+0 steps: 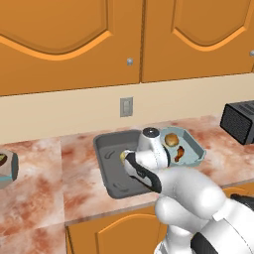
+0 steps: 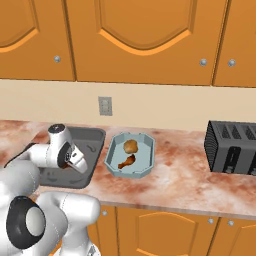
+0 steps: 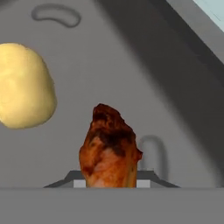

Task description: Place one potato and one chicken drumstick in each tupperware on the nearby counter, to pack two identical lunches.

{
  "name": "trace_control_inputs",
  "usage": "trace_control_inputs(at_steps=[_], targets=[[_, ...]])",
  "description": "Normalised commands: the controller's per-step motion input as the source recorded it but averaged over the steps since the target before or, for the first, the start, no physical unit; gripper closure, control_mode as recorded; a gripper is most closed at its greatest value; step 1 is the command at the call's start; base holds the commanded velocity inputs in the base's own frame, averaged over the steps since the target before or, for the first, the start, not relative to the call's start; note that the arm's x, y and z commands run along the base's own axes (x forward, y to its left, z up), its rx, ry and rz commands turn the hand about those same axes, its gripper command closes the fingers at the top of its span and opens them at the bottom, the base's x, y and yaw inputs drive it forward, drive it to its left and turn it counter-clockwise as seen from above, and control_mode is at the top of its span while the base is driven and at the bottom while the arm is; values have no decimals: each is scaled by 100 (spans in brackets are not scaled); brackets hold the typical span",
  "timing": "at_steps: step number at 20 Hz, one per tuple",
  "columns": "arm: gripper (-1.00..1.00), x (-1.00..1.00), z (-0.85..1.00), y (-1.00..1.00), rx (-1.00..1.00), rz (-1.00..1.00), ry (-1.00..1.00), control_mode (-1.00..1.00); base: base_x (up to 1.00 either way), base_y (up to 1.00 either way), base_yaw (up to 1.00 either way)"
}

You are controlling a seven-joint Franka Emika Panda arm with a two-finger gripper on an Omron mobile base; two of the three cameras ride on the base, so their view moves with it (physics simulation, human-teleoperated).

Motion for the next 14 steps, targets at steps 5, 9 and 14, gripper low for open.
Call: trace_control_inputs(at_steps=[5,9,14], targets=[[100,54,-28,15,0,-4,8,-100,0,0,0],[100,56,-33,11,0,-3,7,-100,0,0,0],[-100,51,-29,17,0,-3,3,-100,0,0,0]])
